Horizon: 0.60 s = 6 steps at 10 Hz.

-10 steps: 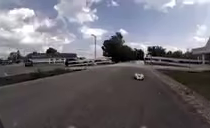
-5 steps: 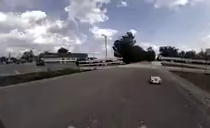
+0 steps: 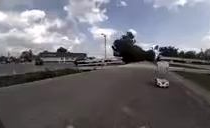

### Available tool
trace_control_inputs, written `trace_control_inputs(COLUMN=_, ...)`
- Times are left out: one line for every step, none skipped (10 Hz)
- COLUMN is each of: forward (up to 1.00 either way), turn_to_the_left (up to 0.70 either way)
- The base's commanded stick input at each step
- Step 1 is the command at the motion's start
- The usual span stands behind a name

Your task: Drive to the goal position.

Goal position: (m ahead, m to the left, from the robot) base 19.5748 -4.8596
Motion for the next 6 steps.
trace_control_inputs(forward=0.70, turn_to_the_left=-0.35)
trace_control_inputs(forward=0.70, turn_to_the_left=-0.35)
trace_control_inputs(forward=0.70, turn_to_the_left=-0.06)
trace_control_inputs(forward=0.70, turn_to_the_left=0.00)
trace_control_inputs(forward=0.70, turn_to_the_left=0.00)
trace_control_inputs(forward=0.70, turn_to_the_left=0.00)
